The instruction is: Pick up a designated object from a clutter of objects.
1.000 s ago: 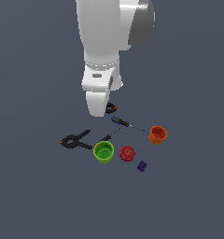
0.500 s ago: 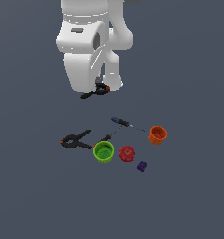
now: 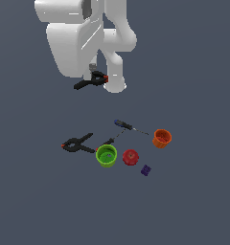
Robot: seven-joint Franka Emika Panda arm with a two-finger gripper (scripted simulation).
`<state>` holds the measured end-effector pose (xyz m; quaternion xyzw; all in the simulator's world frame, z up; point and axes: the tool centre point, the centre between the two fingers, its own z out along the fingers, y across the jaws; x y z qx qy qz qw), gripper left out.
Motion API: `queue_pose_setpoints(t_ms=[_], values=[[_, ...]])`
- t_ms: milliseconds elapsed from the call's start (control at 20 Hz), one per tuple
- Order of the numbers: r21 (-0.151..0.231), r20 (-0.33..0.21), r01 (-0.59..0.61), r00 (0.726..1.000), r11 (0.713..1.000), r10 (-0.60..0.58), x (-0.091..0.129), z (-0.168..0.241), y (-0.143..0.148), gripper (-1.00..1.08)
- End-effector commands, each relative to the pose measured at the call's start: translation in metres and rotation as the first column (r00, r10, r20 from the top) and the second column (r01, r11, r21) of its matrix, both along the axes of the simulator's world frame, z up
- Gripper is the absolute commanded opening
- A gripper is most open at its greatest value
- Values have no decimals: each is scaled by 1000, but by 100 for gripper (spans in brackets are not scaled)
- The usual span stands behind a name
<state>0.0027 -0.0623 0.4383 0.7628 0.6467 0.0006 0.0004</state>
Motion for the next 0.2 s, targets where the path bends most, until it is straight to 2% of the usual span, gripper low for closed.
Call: queue_pose_setpoints(t_ms=[0,150], values=[[0,-1,0,1000,1000,0,1,5,-1,-100],[0,-1,0,1000,1000,0,1,7,-2,-100]])
